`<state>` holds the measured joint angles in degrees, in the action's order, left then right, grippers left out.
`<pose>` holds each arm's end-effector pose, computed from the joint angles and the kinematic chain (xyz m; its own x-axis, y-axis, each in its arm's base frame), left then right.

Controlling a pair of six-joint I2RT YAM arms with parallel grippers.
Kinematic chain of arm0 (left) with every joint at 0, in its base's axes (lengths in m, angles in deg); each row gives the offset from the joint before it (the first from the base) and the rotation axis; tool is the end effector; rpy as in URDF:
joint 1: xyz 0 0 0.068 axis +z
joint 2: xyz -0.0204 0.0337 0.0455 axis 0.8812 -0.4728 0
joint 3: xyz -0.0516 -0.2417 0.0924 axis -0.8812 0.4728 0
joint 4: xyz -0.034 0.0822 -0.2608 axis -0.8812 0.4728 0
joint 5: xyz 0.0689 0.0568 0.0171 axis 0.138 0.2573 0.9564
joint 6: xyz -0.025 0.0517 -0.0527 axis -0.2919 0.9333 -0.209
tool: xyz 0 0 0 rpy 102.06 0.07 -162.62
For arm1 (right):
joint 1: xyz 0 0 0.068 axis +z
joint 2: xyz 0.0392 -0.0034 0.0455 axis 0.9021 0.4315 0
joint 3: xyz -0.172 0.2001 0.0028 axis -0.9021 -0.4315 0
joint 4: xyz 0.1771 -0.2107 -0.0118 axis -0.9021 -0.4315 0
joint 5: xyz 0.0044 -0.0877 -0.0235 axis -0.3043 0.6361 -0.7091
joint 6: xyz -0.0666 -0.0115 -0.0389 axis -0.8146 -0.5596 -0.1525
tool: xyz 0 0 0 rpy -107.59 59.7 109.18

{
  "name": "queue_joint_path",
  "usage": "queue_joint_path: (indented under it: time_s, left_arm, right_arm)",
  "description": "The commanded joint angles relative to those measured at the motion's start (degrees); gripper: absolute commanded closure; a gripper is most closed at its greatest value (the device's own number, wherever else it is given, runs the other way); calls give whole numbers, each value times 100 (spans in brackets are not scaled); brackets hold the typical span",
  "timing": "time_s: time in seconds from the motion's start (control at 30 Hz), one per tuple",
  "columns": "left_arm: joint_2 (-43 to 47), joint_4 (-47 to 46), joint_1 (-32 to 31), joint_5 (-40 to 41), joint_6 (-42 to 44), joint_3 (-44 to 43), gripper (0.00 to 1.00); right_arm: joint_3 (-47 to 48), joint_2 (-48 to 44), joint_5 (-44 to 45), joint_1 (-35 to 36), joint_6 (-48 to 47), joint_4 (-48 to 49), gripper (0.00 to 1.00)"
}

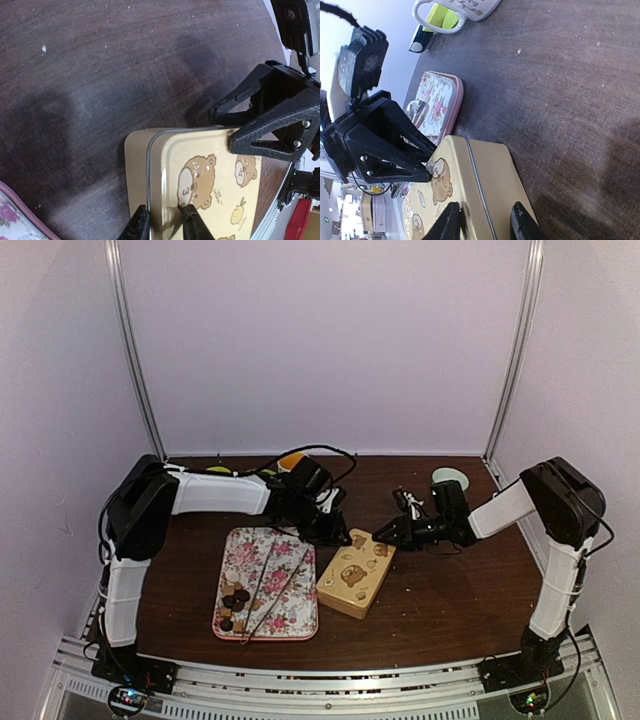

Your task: Pack the chocolate

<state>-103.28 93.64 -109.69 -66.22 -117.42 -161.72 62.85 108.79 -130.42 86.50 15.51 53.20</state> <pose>0.3164 -0.3872 0.1275 -0.9442 0.1643 -0.2854 0.3123 0.7218 -0.6176 0.3248 0.1890 0.0843 -0.8996 -0.0340 -0.4353 -0.4124 0.3933 0.8217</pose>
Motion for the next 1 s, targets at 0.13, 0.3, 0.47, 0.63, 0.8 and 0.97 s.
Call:
queue_joint_path:
  time_s: [0.13, 0.3, 0.47, 0.63, 0.8, 0.97]
  left_arm:
    - [-438, -1, -211, -43, -113, -18, 75]
    - [-492, -4, -232, -26, -150, -69, 75]
    - [-435, 31, -293, 231, -213, -46, 76]
    - [-191, 116, -316, 540, -160, -128, 72]
    - [11, 723, -316, 962, 136, -490, 69]
    - [420, 814, -337, 1103, 227, -544, 66]
  right_arm:
    - [-421, 571, 174, -62, 281, -148, 61]
    - [-444, 532, 151, -62, 271, -195, 66]
    - [-605, 108, 397, -86, 209, -328, 65]
    - [-696, -683, 780, -115, -24, -830, 59]
    - [-476, -1141, 1185, -115, -397, -1644, 55]
    - [-452, -1753, 1666, -117, -658, -2214, 53]
